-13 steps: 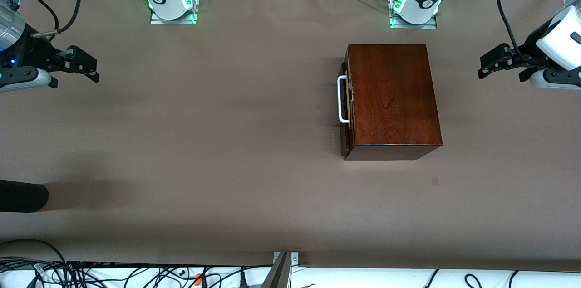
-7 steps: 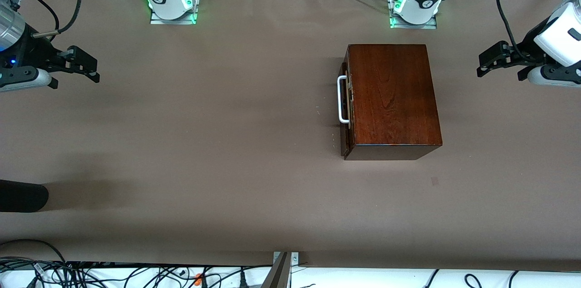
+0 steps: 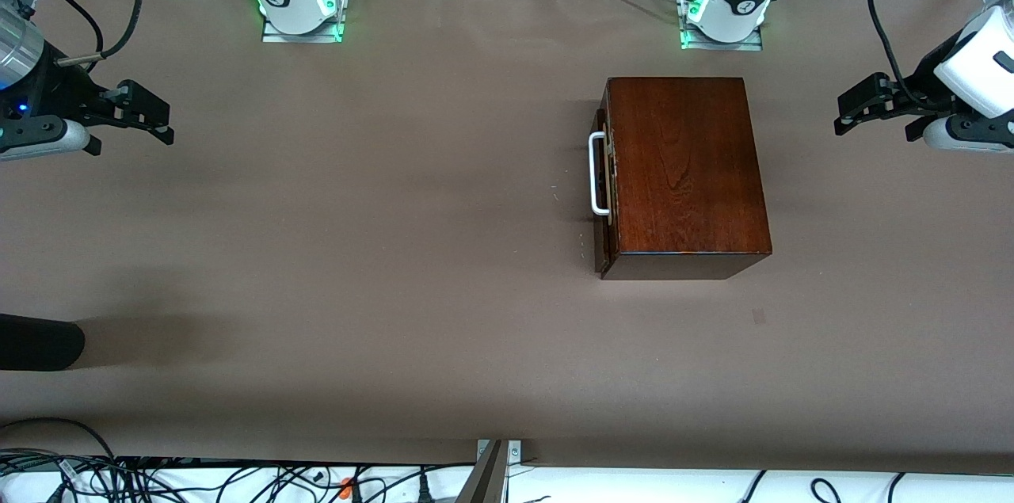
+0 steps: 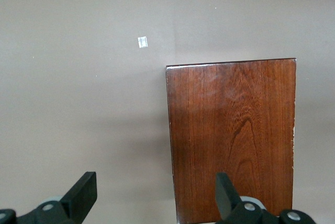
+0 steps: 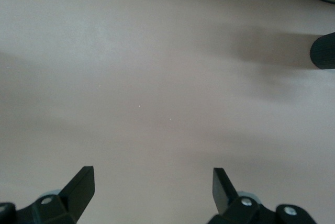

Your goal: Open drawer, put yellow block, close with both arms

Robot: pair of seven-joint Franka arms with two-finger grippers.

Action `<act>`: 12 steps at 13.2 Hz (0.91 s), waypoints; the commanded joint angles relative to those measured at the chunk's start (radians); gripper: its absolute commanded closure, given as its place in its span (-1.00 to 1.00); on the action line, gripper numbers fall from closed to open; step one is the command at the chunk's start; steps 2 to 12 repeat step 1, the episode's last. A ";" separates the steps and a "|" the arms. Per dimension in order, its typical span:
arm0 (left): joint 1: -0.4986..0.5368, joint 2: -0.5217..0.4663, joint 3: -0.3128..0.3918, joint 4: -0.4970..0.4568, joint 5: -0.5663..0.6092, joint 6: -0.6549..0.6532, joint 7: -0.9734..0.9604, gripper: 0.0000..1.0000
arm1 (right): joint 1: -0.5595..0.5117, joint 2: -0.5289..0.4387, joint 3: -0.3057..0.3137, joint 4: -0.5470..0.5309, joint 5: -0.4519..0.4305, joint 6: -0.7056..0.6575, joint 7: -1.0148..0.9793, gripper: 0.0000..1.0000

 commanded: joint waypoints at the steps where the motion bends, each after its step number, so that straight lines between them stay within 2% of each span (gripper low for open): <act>1: 0.001 -0.024 0.000 -0.028 0.017 0.014 0.024 -1.00 | 0.000 0.004 0.002 0.013 0.004 0.000 0.004 -1.00; 12: 0.001 -0.024 0.000 -0.028 0.017 0.014 0.024 -1.00 | 0.000 0.004 0.002 0.013 0.004 0.000 0.004 -1.00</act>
